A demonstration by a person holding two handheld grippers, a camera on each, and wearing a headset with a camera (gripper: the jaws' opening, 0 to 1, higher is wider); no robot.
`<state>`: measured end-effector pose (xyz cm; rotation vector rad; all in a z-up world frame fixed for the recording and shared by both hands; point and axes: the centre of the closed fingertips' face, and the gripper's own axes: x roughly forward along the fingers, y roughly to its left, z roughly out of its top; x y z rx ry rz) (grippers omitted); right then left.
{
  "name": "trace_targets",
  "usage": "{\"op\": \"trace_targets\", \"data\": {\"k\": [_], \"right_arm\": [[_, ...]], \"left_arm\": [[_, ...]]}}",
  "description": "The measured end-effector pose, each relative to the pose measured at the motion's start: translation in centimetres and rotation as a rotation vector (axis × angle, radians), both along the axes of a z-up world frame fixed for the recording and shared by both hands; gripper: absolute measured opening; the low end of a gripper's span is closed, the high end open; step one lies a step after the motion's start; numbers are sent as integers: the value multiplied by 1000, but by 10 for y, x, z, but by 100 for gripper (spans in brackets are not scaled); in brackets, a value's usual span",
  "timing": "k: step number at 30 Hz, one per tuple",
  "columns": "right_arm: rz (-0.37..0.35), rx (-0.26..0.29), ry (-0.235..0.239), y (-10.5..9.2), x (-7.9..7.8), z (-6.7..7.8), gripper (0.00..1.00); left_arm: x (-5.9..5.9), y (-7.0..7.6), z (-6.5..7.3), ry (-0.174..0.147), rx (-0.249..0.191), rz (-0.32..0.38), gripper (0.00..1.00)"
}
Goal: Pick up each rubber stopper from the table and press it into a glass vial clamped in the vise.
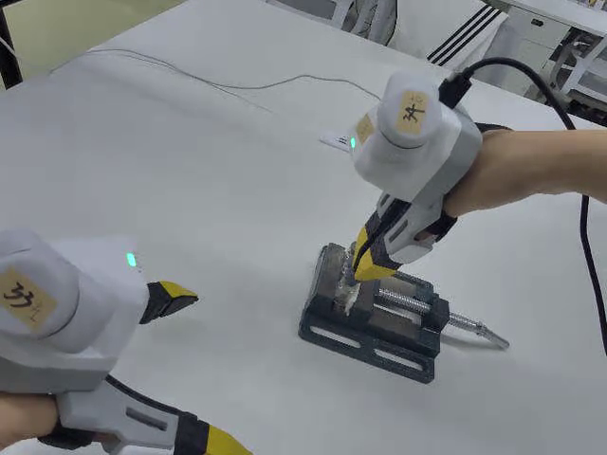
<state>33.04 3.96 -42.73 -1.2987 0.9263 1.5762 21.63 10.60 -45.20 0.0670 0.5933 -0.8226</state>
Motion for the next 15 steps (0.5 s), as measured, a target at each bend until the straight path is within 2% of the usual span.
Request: {"op": "trace_targets", "data": {"k": [7,11,15], "right_arm": [[20,-20,-22,1,-2,-1,0],[-29,-15,-2,-1,1,-2,0],[-38,-15,2,-2,1,-3,0]], "left_arm": [[2,-2,-1,2,-1,-9,98],[6,-3,-1,4,-5,-12,98],[8,-5,-3,7,-7,-19,97]]}}
